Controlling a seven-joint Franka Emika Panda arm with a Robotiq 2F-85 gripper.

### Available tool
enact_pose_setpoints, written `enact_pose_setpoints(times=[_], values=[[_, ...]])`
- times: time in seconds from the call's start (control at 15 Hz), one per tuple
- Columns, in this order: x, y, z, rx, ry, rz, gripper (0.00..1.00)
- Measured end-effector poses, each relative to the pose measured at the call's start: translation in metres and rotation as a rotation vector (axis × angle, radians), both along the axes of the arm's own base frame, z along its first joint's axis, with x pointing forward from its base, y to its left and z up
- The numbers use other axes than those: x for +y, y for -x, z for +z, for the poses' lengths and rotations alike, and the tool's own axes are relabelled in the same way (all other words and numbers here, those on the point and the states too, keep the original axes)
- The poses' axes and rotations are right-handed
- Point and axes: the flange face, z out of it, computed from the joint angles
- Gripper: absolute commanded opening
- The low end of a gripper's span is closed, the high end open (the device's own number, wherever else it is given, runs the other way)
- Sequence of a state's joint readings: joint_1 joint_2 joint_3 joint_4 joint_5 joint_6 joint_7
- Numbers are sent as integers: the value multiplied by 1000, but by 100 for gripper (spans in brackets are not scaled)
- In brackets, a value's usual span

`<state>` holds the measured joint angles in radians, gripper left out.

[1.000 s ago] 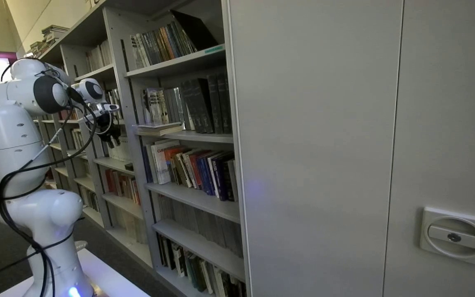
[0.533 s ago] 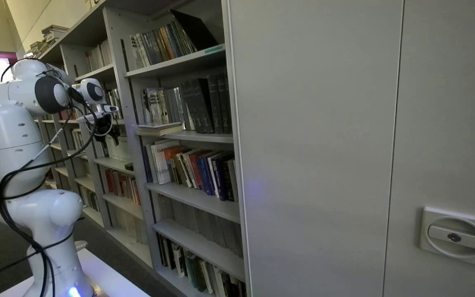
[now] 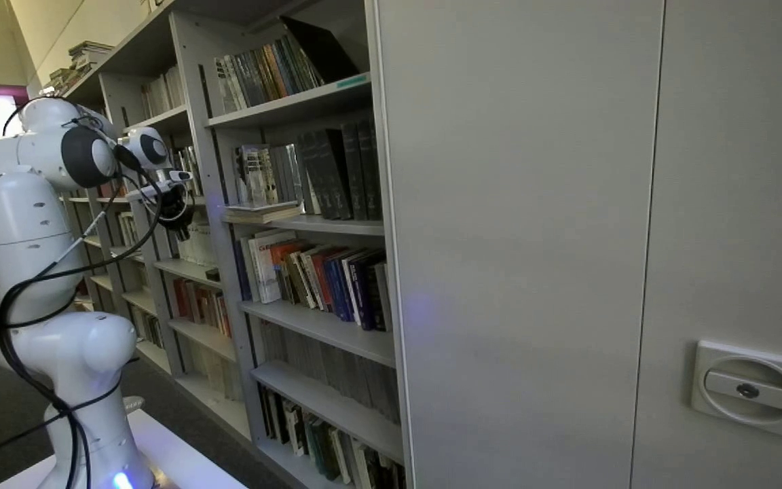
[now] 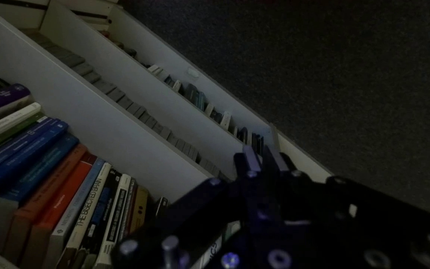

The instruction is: Remove the thin books from the shelf and stack them neatly

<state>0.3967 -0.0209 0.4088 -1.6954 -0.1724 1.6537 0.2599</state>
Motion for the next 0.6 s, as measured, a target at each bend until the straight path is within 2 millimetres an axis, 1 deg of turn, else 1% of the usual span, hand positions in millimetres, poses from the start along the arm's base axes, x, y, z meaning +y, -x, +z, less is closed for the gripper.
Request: enact_pose_setpoints(times=[0.27, 0.6], values=[[8, -17, 1, -21, 3, 10, 0], [19, -49, 5, -50, -7, 14, 0]])
